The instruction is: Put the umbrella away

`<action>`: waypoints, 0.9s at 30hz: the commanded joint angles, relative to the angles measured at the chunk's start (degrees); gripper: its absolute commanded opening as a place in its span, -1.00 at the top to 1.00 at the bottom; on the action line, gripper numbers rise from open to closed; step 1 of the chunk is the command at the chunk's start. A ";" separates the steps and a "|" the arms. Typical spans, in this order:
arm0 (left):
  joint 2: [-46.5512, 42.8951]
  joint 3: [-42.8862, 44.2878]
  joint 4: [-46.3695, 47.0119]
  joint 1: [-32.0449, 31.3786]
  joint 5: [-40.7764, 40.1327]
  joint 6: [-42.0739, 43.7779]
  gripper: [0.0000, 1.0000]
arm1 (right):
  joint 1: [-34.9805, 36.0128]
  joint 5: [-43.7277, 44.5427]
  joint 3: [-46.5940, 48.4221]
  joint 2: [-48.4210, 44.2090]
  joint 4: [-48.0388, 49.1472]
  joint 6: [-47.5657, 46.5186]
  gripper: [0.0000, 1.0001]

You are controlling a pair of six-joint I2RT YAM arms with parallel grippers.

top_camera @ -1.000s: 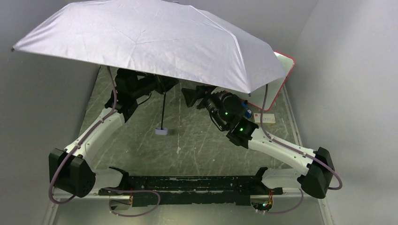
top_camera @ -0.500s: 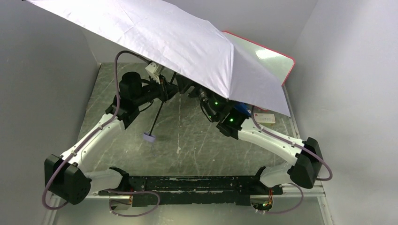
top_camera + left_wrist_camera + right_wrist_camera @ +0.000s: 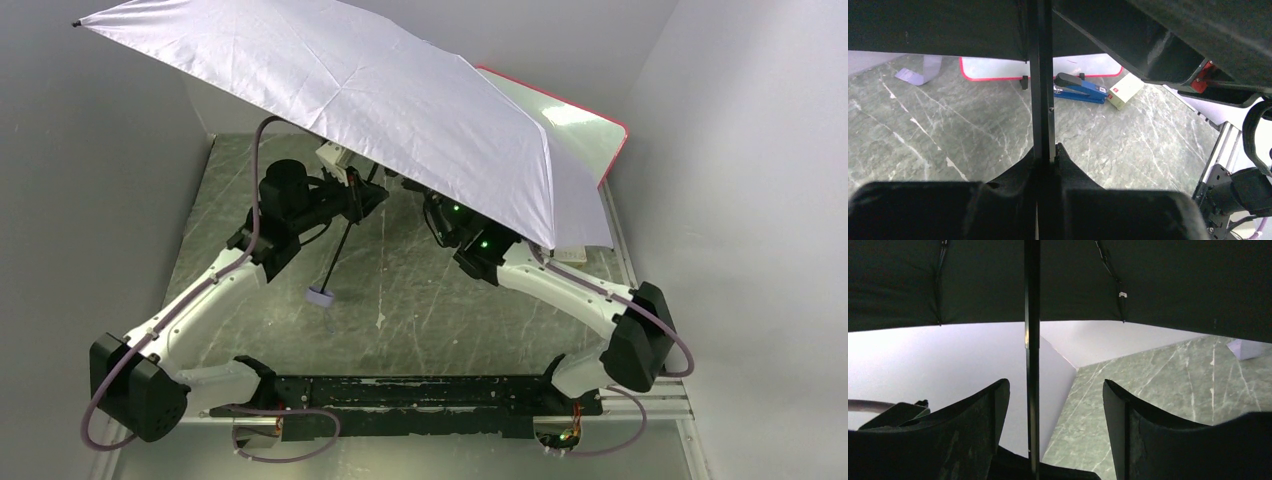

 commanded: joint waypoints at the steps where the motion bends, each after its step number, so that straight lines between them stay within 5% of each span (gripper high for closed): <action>1: -1.53 0.32 2.73 -0.66 -2.23 2.89 0.90 | -0.33 0.63 4.09 2.22 1.92 1.30 -0.42; 9: -1.07 0.75 1.24 -2.24 -3.31 5.26 0.91 | -3.18 -4.41 9.26 8.25 0.95 3.93 -0.08; 17: -1.29 0.51 1.35 -2.39 -3.70 5.53 0.91 | -5.01 -8.51 8.09 8.31 2.23 4.72 0.70; 21: -1.41 -0.46 3.19 -2.39 -1.06 4.36 0.88 | -9.14 -17.44 4.94 6.72 5.58 7.43 1.00; 24: -2.11 -1.56 5.37 -2.32 1.47 2.49 0.22 | -12.47 -24.82 2.42 5.55 8.93 9.68 1.00; 27: -2.58 -2.45 7.99 -2.30 4.95 0.50 -0.15 | -15.30 -31.66 0.63 4.75 12.32 10.90 1.00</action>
